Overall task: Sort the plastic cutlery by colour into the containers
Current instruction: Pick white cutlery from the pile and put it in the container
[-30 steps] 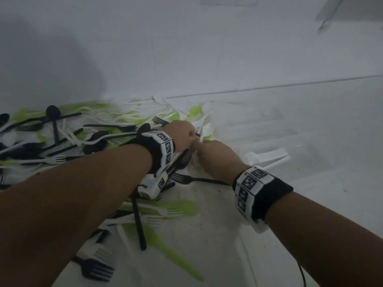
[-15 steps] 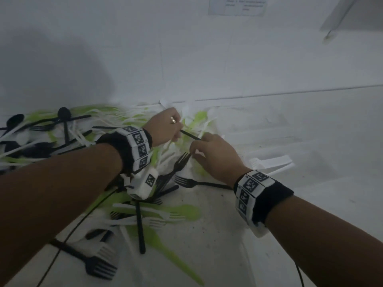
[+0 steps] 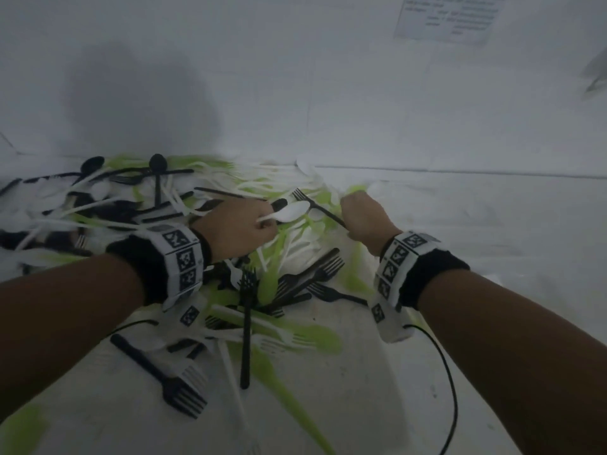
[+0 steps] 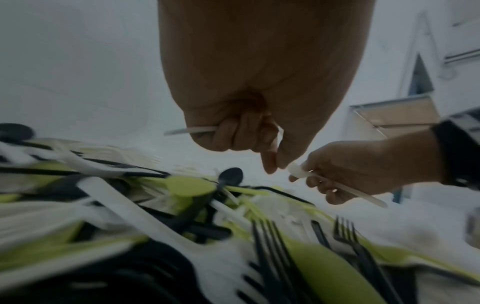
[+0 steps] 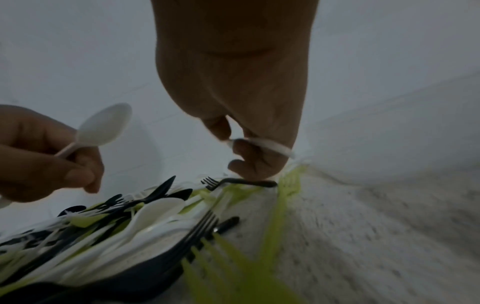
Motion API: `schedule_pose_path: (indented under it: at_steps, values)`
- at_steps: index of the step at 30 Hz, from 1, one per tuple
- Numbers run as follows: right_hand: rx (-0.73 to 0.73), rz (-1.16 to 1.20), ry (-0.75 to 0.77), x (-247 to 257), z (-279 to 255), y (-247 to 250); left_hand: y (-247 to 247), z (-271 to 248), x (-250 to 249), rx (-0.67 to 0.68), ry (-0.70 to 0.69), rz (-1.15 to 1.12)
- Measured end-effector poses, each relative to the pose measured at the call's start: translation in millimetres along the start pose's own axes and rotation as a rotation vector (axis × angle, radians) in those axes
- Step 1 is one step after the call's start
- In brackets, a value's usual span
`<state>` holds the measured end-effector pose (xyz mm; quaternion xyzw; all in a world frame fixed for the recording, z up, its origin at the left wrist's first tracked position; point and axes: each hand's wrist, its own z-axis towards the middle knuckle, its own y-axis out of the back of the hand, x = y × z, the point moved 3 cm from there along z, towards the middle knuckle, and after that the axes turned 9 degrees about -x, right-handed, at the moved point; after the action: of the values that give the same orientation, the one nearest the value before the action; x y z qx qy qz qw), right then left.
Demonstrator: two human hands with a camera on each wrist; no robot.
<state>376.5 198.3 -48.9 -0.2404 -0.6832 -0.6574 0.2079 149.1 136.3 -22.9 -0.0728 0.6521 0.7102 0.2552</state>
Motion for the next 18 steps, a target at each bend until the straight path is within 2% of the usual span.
schedule_pose_path:
  at_steps: [3,8,14,18]
  values:
    - [0.043,0.024,-0.095,-12.6,-5.1,-10.0,-18.3,1.6,-9.2,0.002,-0.019,0.044]
    - [0.013,0.133,-0.016,-16.8,-15.3,-18.6,-40.9,6.0,-2.7,0.108,0.117,0.197]
    - [0.047,0.105,0.127,-2.6,-18.4,-26.5,-35.4,6.4,13.7,0.094,0.210,-0.024]
    - [0.096,0.023,0.179,2.5,-18.3,-30.7,-22.3,2.8,21.1,-0.015,0.307,-0.156]
